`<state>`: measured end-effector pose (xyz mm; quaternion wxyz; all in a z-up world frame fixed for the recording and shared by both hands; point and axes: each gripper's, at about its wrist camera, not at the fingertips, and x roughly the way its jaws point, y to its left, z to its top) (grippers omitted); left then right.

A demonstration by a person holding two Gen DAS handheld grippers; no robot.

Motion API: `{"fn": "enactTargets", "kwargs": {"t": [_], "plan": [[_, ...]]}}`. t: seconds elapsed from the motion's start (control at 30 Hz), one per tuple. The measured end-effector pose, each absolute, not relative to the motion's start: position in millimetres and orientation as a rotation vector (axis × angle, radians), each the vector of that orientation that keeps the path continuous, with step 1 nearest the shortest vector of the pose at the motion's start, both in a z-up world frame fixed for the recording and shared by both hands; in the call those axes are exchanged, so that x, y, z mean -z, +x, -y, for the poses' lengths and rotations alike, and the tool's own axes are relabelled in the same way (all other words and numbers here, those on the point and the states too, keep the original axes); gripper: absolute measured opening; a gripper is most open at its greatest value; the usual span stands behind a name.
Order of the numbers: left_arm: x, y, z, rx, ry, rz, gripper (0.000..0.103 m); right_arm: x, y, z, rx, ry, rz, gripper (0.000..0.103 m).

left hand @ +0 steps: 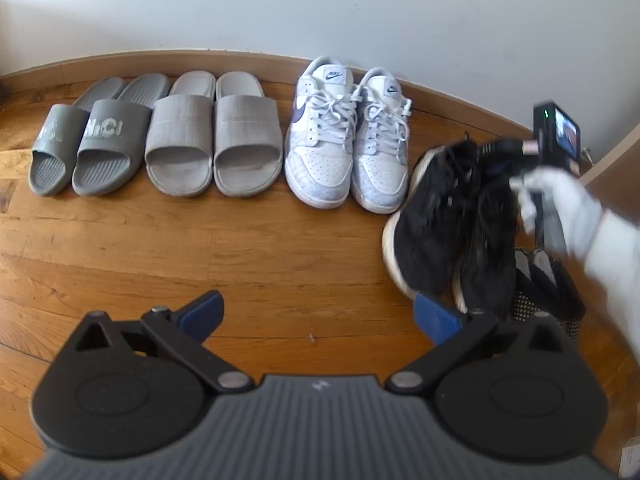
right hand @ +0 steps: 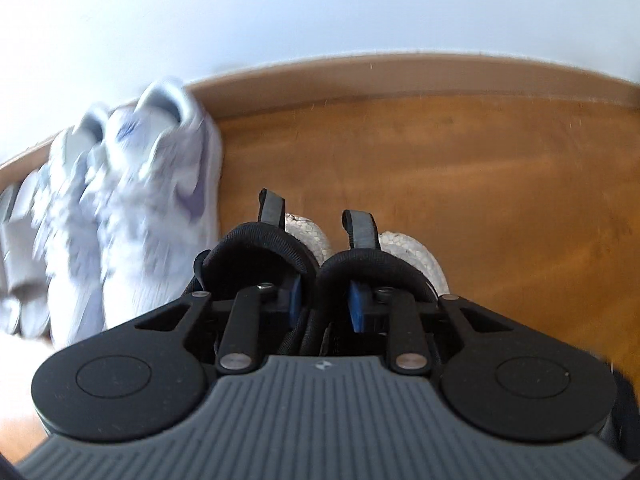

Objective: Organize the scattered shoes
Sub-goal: 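Grasp the black sneakers and set them beside the white sneakers with the right tool, then grasp the knit slippers and set them beside the black sneakers with the right tool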

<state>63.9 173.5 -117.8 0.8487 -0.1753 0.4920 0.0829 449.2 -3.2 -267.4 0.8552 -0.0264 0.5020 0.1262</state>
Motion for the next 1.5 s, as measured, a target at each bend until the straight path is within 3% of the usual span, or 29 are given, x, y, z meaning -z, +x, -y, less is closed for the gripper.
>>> {"fn": "enactTargets", "kwargs": {"t": [0.37,0.67,0.77,0.83,1.0,1.13,1.3,1.5], "plan": [[131,64,-169,-0.166,-0.384,-1.096,0.102,267,547,-39,-0.204,-0.052,-0.999,0.021],[133,59,-165,-0.155,-0.388,-1.104,0.102,278,578,-43,-0.176,-0.137,-1.002,0.022],[137,62,-163,-0.171,-0.398,-1.113,0.102,280,580,-41,-0.199,-0.117,-1.015,0.031],[136,61,-160,-0.168,-0.395,-1.117,0.102,277,574,-32,-0.223,-0.111,-1.02,0.051],[122,60,-147,-0.136,-0.379,-1.094,0.102,247,531,23,-0.32,-0.056,-1.02,0.061],[111,61,-130,-0.093,-0.354,-1.082,0.102,217,471,88,-0.418,-0.125,-1.071,0.085],[105,76,-102,-0.002,-0.313,-1.082,0.102,212,396,180,-0.441,-0.218,-1.224,0.089],[88,79,-75,0.078,-0.269,-1.071,0.102,270,359,247,-0.347,-0.136,-1.486,0.091]]}}
